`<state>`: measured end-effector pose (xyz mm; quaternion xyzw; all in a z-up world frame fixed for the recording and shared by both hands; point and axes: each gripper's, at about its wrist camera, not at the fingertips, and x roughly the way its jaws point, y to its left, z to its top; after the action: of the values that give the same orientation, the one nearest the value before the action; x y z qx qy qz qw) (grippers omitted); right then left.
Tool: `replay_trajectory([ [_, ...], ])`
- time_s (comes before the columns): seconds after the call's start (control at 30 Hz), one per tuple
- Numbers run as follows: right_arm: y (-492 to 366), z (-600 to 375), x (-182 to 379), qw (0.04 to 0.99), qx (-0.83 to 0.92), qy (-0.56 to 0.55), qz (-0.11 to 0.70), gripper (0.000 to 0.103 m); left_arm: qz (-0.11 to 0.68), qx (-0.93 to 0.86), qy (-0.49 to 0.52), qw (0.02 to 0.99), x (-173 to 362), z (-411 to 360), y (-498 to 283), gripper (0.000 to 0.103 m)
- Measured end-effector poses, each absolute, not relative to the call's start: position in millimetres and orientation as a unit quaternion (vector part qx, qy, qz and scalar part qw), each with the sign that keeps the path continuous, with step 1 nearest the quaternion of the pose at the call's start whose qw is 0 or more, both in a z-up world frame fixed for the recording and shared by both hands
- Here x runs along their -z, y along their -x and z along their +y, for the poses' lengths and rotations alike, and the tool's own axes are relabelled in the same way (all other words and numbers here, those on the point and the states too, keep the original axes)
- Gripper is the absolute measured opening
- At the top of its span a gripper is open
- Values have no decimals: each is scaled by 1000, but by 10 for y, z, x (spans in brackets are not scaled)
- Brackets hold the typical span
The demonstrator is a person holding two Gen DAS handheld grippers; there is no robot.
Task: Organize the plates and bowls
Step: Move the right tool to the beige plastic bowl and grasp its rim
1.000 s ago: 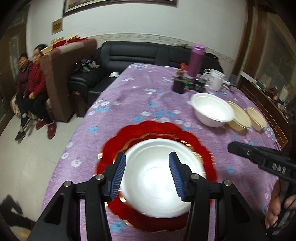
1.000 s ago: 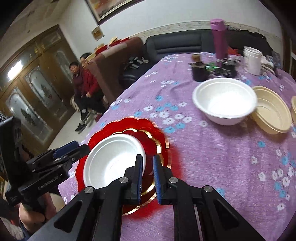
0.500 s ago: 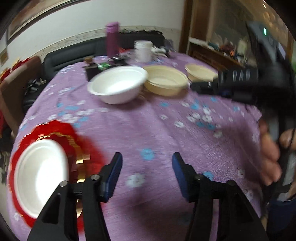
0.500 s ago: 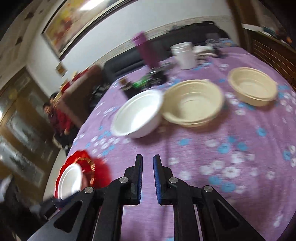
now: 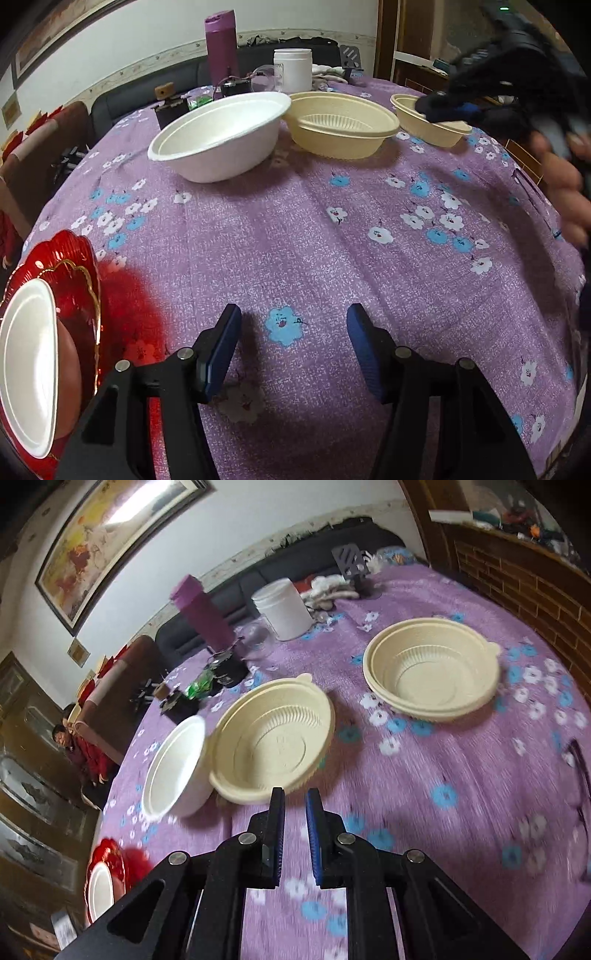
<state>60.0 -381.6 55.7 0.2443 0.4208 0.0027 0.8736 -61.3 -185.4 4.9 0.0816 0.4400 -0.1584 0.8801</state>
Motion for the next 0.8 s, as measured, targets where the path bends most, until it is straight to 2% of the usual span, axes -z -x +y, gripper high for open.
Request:
replay_trajectory([
  [0.43,-1175,-4096,-197,844,0,-288,453,13,439,165,-84,879,-58,-1878,628,58],
  [0.63,-902,-4037,-302,844,4,-311,437,11,441,170,-77,878,-56,-1862,611,58],
  [0.8,-348,-3956,-393,845,5,-334,417,11,442,169,-74,878,-57,-1851,602,58],
])
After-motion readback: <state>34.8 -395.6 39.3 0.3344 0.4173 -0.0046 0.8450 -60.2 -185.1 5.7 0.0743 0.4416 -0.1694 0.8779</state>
